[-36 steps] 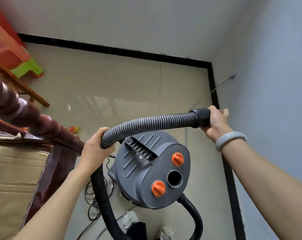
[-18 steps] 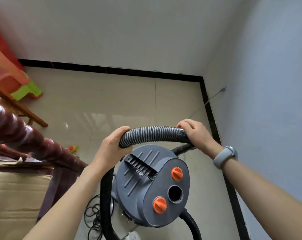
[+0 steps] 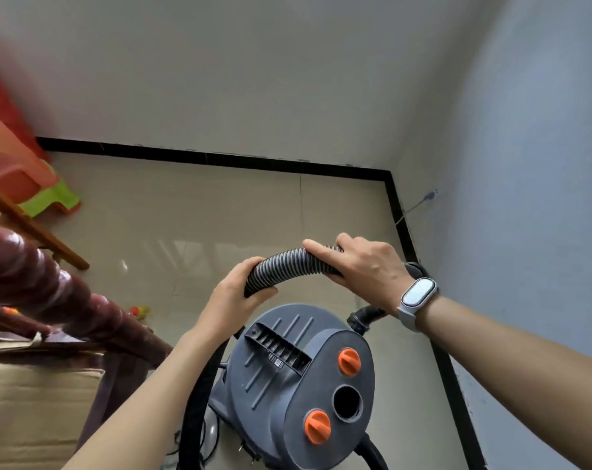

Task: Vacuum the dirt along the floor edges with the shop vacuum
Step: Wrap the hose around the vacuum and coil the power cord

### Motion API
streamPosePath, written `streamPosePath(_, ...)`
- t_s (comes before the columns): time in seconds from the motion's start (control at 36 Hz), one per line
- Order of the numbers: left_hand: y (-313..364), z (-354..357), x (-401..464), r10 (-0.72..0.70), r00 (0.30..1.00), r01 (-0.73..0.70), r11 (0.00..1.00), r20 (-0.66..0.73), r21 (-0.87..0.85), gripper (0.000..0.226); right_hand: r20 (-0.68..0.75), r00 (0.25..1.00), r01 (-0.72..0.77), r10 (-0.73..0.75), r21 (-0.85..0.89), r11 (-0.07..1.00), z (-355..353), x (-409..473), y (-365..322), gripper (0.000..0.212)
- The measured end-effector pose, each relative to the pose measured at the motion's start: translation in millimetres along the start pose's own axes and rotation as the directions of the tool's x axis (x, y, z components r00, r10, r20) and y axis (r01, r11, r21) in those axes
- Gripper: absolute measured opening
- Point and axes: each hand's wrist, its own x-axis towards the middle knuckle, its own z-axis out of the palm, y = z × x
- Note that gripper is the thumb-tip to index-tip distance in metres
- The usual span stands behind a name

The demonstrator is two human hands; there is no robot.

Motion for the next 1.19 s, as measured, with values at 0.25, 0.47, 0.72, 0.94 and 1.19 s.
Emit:
streamPosePath(0.25,4.9,44.6,33.3,-0.07,0.977,0.068,0.998,0.202,0.017,0.044,0.51,0.822,-0.197,0.254,-0.164,0.967,-46.8,1.1,-3.0,0.048)
streamPosePath(0.47,-19.5,63.9,22.1,-0.155,0.95,0.128,0.985,0.271,0.115,0.044,0.615,0.731,-0.29,0.296,-0.112,0.95,-36.5,-35.4,7.4,0.054)
streamPosePath(0.72,-89.6,67.1,-11.9,-0.274,0.917,0.221,0.954,0.289,0.203,0.06,0.625,0.714,-0.384,0.315,-0.026,0.923,12.2,-67.2,-26.7,0.059)
streamPosePath(0.94,-122.3,79.1,-40.5,-0.297,0.948,0.256,0.927,0.117,0.275,0.058,0.684,0.648,-0.482,0.335,0.027,0.876,65.4,-92.1,-61.2,0.058)
streamPosePath(1.19,-140.4,89.7,-21.2,-0.295,0.951,0.245,0.904,0.097,0.351,0.059,0.697,0.595,-0.651,0.4,0.126,0.748,130.4,-80.7,-65.6,0.048)
